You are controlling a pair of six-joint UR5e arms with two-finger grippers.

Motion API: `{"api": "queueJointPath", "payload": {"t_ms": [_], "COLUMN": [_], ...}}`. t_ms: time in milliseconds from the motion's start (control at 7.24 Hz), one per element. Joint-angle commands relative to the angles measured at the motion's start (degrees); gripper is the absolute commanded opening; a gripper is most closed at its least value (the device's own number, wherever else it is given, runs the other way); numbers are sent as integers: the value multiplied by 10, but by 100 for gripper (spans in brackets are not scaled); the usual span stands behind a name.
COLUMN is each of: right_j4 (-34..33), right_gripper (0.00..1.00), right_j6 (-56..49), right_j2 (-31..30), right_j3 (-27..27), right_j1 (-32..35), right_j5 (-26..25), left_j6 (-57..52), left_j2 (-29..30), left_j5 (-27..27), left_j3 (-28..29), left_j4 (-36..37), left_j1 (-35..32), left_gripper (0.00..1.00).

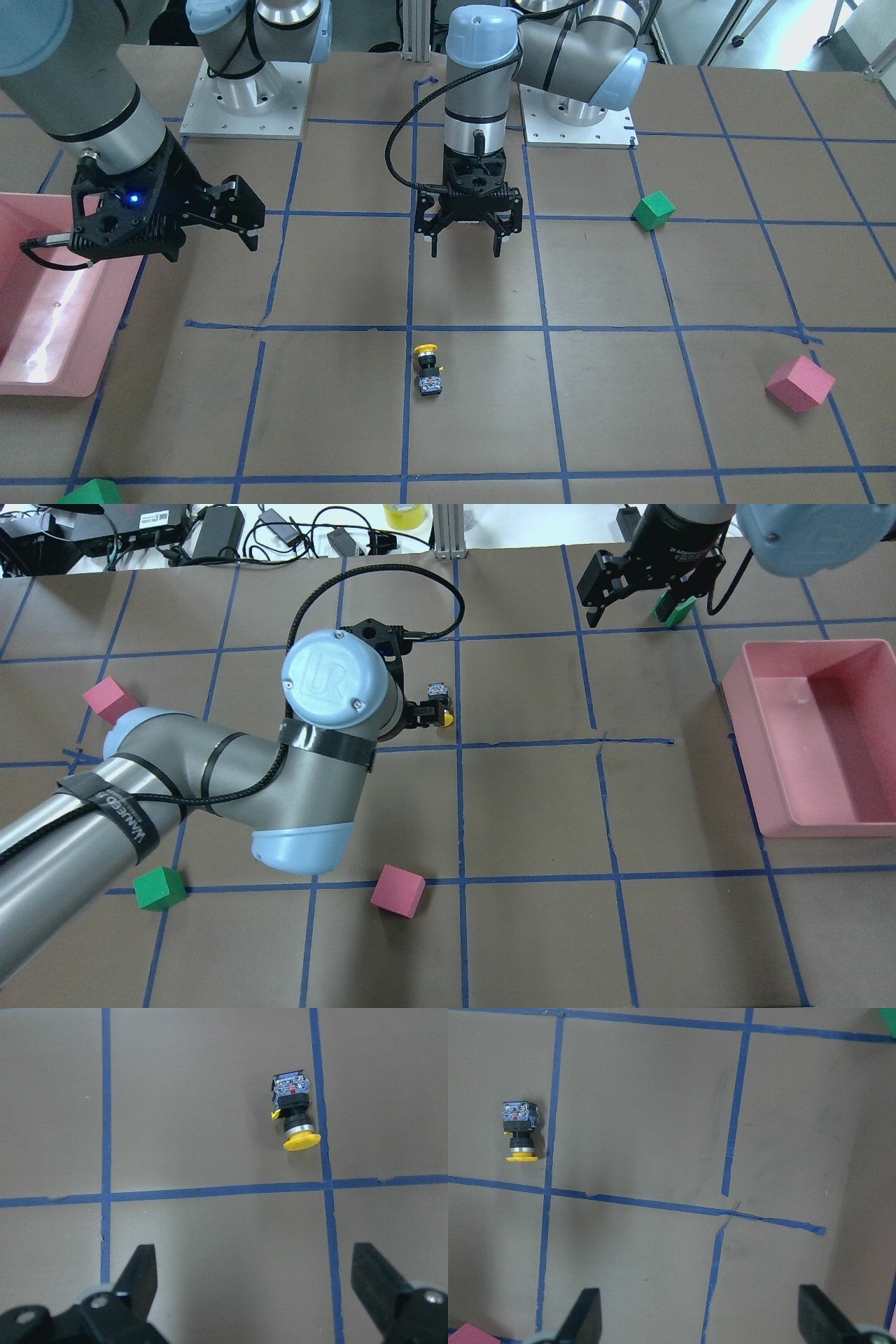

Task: Align button upright
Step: 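Raise the right gripper away while the left gripper reaches over the switch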

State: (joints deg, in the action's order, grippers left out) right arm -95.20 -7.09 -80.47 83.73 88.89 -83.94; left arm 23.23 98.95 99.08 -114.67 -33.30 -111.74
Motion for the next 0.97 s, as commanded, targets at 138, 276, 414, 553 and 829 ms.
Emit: {"api": "queueJointPath", "payload": {"t_ms": [138, 276, 414, 553, 829], "right_j4": [5, 32, 41, 61, 70], "right_gripper": [100, 100, 100, 100, 100], "right_j6": [4, 4, 5, 5, 9], "right_j2": [-10, -11, -14, -26, -28], "right_j3": [6, 6, 6, 6, 6], "right_j1": [-4, -5, -5, -5, -4], "right_j5": [-5, -7, -12, -45, -63], "left_j6": [63, 63, 60, 55, 26], "left_j2": [121, 160, 194, 222, 257], "left_j5": [44, 54, 55, 66, 91], "left_j3": [-6, -5, 4, 28, 45], "left_j4": [161, 219, 247, 250, 291], "left_j1": [-34, -37, -37, -42, -52], "left_gripper": [98, 98, 98, 97, 94]}}
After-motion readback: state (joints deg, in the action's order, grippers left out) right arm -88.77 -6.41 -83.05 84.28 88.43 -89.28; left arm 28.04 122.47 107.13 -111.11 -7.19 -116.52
